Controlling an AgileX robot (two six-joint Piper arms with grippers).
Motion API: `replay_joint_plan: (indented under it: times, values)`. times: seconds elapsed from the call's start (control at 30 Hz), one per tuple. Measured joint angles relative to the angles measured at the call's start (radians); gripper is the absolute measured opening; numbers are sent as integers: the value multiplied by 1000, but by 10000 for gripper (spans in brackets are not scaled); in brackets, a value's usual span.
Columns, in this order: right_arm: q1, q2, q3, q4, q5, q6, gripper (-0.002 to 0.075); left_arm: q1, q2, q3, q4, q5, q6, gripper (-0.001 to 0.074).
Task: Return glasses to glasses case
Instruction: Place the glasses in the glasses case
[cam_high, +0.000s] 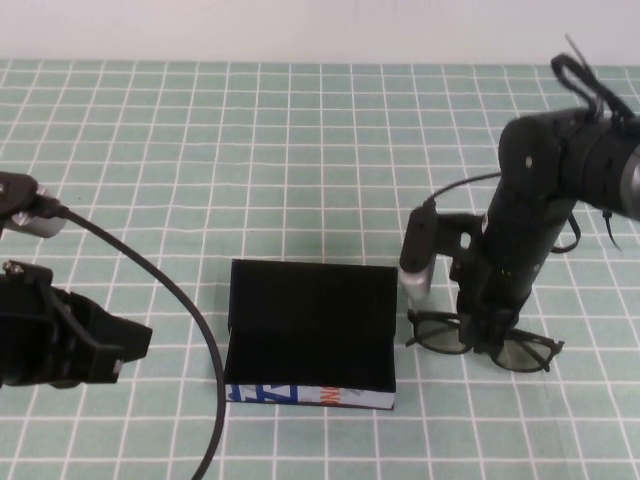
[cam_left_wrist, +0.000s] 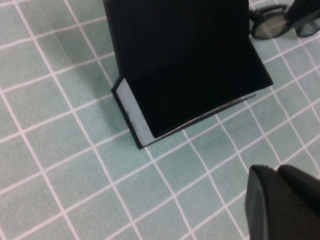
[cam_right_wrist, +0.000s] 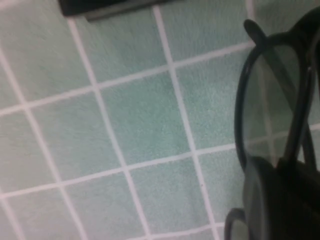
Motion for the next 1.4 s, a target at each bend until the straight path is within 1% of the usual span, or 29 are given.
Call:
replay_joint_plan:
  times: [0.17, 0.43, 0.63, 0.77, 0.87, 0.97, 1.13, 1.27, 1.4]
  values:
    - [0, 0, -86, 32, 90, 0, 5, 0, 0, 0, 0, 18, 12, -2]
    - [0, -111, -140, 42, 109, 0, 4, 0, 0, 0, 0, 41, 41, -2]
    - [0, -221, -141, 118, 123, 4, 4, 0, -19, 0, 0, 41, 41, -2]
    - [5, -242, -142, 200, 126, 22, 4, 0, -34, 0, 2, 36, 41, -2]
    - [47, -232, -142, 228, 126, 27, 4, 0, -36, 0, 2, 21, 41, -2]
    - [124, -205, -146, 223, 126, 27, 4, 0, -36, 0, 2, 12, 41, -2]
    - [227, -119, -180, 165, 128, 49, 4, 0, -36, 0, 2, 10, 41, -2]
    - [268, -32, -266, 147, 128, 65, 4, 0, -36, 0, 2, 10, 41, -2]
    - [276, 50, -357, 154, 128, 76, 4, 0, -36, 0, 2, 10, 43, -2]
